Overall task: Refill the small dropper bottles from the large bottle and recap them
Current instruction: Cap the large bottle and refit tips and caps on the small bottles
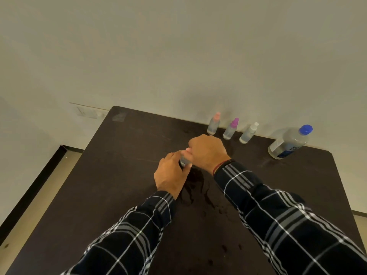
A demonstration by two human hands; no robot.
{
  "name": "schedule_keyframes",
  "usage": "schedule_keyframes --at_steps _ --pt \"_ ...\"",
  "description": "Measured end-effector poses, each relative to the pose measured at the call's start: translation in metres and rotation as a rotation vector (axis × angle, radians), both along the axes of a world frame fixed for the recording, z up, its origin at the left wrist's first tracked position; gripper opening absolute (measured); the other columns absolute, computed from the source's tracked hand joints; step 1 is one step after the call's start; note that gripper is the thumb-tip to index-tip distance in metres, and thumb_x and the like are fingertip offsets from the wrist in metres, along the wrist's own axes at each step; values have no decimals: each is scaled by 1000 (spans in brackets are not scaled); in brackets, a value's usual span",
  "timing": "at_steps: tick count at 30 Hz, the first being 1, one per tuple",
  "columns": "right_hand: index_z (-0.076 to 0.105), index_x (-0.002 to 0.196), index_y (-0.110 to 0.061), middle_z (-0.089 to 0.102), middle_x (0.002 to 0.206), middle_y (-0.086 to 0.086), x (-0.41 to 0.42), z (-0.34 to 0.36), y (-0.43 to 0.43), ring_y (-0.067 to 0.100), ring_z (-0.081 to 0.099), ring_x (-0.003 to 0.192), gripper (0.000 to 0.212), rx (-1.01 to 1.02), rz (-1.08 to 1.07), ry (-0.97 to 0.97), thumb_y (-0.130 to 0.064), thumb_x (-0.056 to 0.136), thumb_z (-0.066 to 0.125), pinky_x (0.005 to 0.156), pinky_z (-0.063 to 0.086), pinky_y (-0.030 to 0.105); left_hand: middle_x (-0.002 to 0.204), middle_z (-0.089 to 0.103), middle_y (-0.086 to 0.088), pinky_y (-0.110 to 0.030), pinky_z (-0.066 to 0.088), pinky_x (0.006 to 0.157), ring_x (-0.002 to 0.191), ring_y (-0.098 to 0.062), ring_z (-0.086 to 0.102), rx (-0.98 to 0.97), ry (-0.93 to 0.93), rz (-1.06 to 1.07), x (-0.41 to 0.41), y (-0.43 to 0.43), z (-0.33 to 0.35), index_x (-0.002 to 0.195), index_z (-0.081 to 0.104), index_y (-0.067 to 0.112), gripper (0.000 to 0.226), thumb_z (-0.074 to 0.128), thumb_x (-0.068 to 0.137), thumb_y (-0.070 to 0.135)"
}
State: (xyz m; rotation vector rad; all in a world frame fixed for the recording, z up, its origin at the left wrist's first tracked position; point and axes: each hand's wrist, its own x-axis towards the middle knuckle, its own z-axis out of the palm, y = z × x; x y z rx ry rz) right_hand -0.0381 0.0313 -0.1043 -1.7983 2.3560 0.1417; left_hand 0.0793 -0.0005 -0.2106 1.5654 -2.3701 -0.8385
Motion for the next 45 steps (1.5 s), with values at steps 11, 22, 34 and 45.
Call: schedule_keyframes --at_steps 11,22,34,45 --pt "66 124 -29 63 127 0 -11 13 -13 22 59 115 33 200 174 -238 -18 94 66 103 48 40 119 60 9 -37 52 77 107 -18 59 -65 53 3 4 3 1 124 53 37 43 65 85 53" --pt "63 127 -22 65 126 5 -2 12 -9 24 60 116 32 187 74 -198 -22 96 62 103 48 38 117 60 10 -36 49 76 108 -18 59 -41 51 28 2 4 0 121 53 38 41 66 84 52" --pt "44 142 -29 60 101 -10 -26 -52 62 5 62 91 61 -309 -476 -652 -26 89 72 87 54 27 119 63 8 -46 53 87 110 -19 59 -48 148 -23 -20 -35 24 127 54 39 44 64 86 53" --pt "52 132 -33 63 95 -12 -51 -79 103 2 62 87 39 -209 -518 -666 -26 95 64 82 56 23 109 65 1 -45 54 80 102 -27 60 -90 56 -115 -98 -85 43 119 57 30 37 61 89 51"
